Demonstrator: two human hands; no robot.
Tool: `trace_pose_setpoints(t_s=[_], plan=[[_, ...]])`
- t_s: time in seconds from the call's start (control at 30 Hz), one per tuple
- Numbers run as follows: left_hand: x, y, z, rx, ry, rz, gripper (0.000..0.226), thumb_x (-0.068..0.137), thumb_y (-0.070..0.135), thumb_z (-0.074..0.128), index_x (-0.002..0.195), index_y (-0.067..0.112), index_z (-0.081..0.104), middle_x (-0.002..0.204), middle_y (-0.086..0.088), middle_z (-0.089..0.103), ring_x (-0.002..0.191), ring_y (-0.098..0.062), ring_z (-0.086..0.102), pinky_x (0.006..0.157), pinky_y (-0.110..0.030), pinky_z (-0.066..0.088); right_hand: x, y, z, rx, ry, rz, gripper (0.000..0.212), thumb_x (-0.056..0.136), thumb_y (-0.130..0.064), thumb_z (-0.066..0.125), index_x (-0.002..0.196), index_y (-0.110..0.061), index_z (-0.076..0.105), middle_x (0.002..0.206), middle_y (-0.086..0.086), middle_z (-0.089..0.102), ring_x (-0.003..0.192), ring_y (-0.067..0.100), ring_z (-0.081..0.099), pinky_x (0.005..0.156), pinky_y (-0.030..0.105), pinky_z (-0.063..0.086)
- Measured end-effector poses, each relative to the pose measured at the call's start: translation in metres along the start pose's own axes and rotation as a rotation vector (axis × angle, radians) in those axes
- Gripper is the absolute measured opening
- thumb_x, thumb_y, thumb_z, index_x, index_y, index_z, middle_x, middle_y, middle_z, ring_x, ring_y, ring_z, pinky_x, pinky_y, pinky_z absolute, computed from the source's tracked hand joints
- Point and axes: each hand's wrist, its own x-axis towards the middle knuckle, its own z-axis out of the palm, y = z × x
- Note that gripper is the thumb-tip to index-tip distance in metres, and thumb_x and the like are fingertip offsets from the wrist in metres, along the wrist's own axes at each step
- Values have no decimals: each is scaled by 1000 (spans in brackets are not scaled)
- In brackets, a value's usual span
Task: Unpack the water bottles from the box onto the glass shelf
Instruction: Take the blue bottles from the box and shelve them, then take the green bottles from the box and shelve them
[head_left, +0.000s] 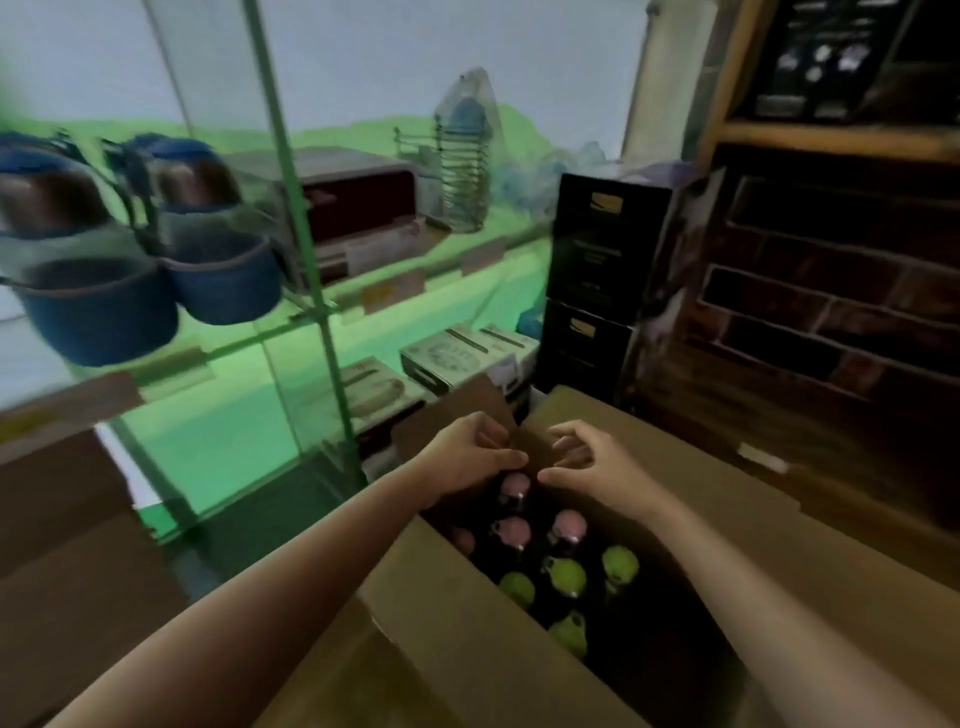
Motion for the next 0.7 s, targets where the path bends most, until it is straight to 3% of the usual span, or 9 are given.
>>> trace_pose_setpoints(t_s=[0.1, 0.2, 0.37, 0.5, 0.7], plan=[[15, -12, 48, 44, -93, -5, 47, 75, 36, 75, 112, 11, 58, 98, -1, 66, 86, -14, 62, 78, -28, 50, -10, 45, -4, -1, 30, 101, 57, 77, -24, 77, 128, -18, 51, 117, 2, 59, 100, 10, 58, 70, 8, 43], [25, -28, 90, 39, -174, -43, 52, 75, 37, 75, 117, 13, 54, 99, 2, 63, 99, -20, 63, 89, -37, 53, -19, 87, -3, 5, -5, 209, 59, 78, -27, 76, 130, -19, 49, 118, 0, 56, 103, 11, 56, 84, 22, 46], [38, -58, 138, 119, -255, -72, 47, 77, 28, 74, 116, 12, 54, 108, -7, 63, 103, -21, 61, 90, -35, 49, -29, 141, 5, -95, -93, 333, 61, 78, -28, 75, 133, -20, 47, 125, 0, 54, 104, 12, 55, 85, 24, 46], [41, -80, 159, 187, -305, -114, 48, 80, 18, 72, 121, 10, 50, 113, -10, 61, 103, -22, 60, 84, -30, 48, -29, 169, 31, -243, -215, 317, 64, 77, -26, 76, 133, -13, 47, 129, 7, 55, 114, 20, 56, 92, 27, 44], [45, -104, 162, 350, -394, -102, 53, 80, 17, 71, 128, 10, 49, 126, -10, 58, 114, -24, 57, 95, -33, 48, -16, 194, 78, -398, -439, 240, 63, 88, -27, 61, 144, -16, 34, 141, 10, 38, 130, 28, 42, 103, 31, 37]])
